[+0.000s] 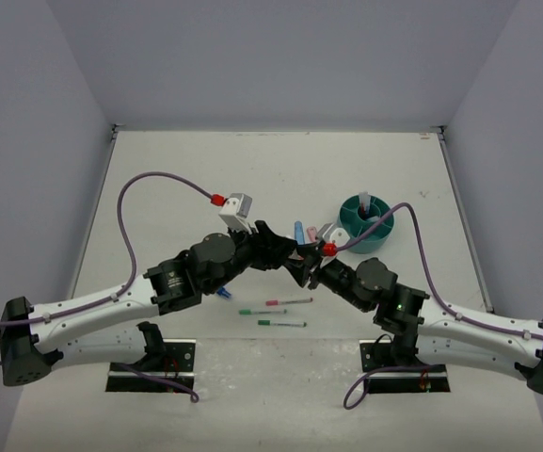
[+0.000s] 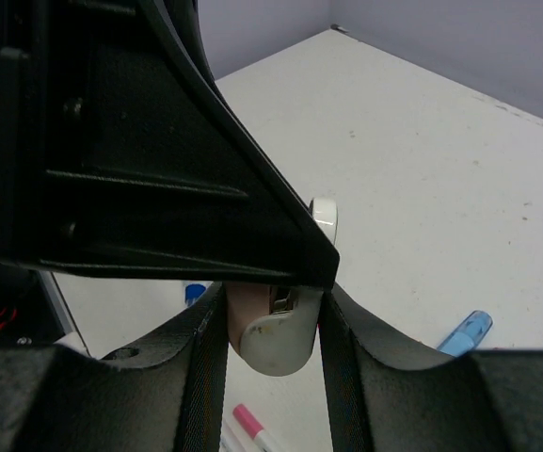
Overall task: Sort the stationery into containers
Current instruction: Place the stapler in the storage box.
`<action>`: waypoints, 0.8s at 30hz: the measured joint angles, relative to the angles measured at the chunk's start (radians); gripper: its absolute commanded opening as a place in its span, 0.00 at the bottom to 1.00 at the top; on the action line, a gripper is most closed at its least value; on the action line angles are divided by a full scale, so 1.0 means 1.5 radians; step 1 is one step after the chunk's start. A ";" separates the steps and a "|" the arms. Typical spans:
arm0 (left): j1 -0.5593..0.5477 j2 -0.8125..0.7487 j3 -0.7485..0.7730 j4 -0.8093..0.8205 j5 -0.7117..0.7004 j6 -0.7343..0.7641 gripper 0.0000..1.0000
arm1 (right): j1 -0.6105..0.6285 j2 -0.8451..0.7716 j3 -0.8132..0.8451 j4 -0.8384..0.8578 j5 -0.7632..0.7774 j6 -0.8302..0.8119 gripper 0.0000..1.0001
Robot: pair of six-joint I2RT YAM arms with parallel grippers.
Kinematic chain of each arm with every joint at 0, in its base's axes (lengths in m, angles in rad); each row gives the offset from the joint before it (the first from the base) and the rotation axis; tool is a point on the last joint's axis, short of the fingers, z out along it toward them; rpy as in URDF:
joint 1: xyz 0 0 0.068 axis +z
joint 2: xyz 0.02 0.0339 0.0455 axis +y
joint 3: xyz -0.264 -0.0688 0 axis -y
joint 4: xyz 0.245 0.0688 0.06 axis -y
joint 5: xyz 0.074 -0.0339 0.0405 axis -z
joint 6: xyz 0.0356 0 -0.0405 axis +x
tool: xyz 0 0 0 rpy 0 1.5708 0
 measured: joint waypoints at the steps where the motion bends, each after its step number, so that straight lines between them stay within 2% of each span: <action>1: 0.000 0.006 0.000 0.004 0.008 0.001 0.42 | 0.000 0.000 0.000 0.000 0.001 0.000 0.00; 3: 0.000 0.013 0.002 0.011 0.019 0.004 0.29 | 0.000 0.000 0.000 -0.003 0.003 0.000 0.00; 5: 0.001 0.018 0.004 0.016 0.026 0.008 0.09 | 0.000 -0.002 0.000 -0.006 0.006 -0.001 0.00; 6: 0.002 0.020 0.005 0.016 0.028 0.011 0.03 | 0.000 -0.004 0.000 -0.006 0.008 -0.001 0.00; 7: 0.002 0.022 0.007 0.018 0.029 0.015 0.00 | 0.000 -0.007 0.000 -0.008 0.009 -0.001 0.05; 10: 0.001 0.030 0.014 0.028 0.034 0.033 0.00 | -0.001 -0.017 -0.001 -0.010 0.012 -0.005 0.49; 12: 0.001 0.035 0.020 0.033 0.038 0.058 0.00 | -0.002 -0.024 -0.003 -0.010 0.013 -0.005 0.84; 14: 0.001 0.043 0.025 0.042 0.040 0.088 0.00 | -0.001 -0.033 -0.004 -0.014 0.016 0.000 0.99; 18: 0.011 0.055 0.036 0.048 0.042 0.143 0.00 | 0.000 -0.042 0.005 -0.073 0.060 0.024 0.99; 24: 0.112 0.108 0.107 0.049 0.062 0.183 0.00 | -0.014 -0.031 0.073 -0.315 0.169 0.144 0.99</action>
